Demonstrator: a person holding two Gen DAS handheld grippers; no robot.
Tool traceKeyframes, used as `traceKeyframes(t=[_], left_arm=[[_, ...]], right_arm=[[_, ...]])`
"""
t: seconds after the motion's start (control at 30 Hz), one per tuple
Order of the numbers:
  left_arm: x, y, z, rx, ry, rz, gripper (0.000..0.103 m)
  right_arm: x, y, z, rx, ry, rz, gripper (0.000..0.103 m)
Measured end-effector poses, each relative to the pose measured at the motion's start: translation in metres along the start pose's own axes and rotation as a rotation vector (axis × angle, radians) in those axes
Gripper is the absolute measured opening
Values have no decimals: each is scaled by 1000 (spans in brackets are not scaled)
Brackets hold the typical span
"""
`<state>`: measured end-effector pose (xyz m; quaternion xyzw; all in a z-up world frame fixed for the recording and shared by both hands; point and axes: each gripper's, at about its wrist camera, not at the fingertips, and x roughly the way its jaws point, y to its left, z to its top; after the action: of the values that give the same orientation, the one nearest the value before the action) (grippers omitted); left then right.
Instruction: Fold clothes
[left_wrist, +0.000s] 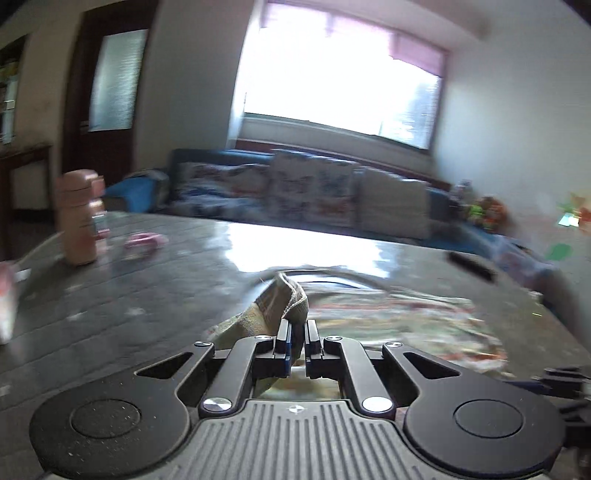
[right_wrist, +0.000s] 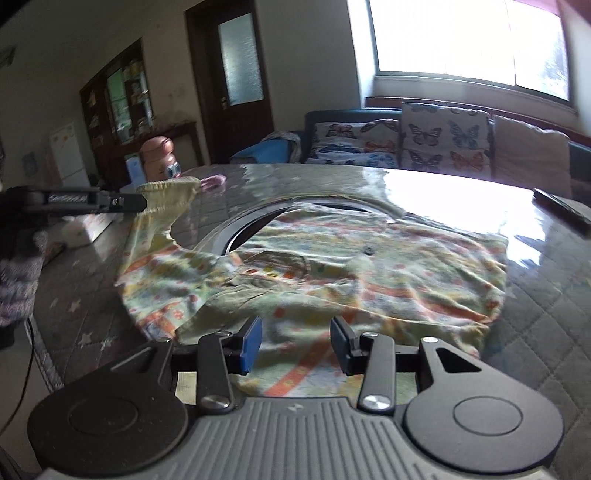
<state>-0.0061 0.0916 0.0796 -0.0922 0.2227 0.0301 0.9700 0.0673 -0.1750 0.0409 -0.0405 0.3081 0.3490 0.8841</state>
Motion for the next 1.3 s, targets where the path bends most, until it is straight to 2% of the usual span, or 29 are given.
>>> traceKeyframes(t=[0.2, 0.37, 0.43, 0.5, 0.57, 0.67, 0.73, 1.03, 1.13, 1.2, 1.3], left_arm=[[17, -64, -9, 98, 44, -222, 6], [30, -104, -30, 192, 113, -312, 8], [31, -113, -38, 231, 131, -325, 10], [32, -121, -46, 269, 149, -337, 17], [31, -121, -49, 286, 152, -339, 35], [23, -107, -46, 290, 110, -296, 47], [21, -92, -41, 272, 91, -245, 51], [24, -13, -35, 145, 96, 8, 55], [23, 7, -37, 106, 105, 65, 56], [23, 15, -38, 86, 109, 88, 56], [24, 20, -36, 70, 108, 102, 57]], right_arm=[[-20, -33, -2, 124, -53, -49, 41], [-29, -55, -7, 210, -65, -79, 41], [-26, -60, -8, 240, -58, -75, 41], [-23, -64, -9, 273, -50, -66, 41], [-16, -63, -9, 290, -36, -49, 41], [-4, -57, -8, 293, -13, -13, 40], [5, -51, -8, 285, 6, 12, 40], [42, -14, -11, 235, 112, 86, 37], [42, -10, -12, 232, 120, 84, 24], [38, -8, -8, 225, 108, 78, 9], [29, -6, 1, 211, 76, 65, 8]])
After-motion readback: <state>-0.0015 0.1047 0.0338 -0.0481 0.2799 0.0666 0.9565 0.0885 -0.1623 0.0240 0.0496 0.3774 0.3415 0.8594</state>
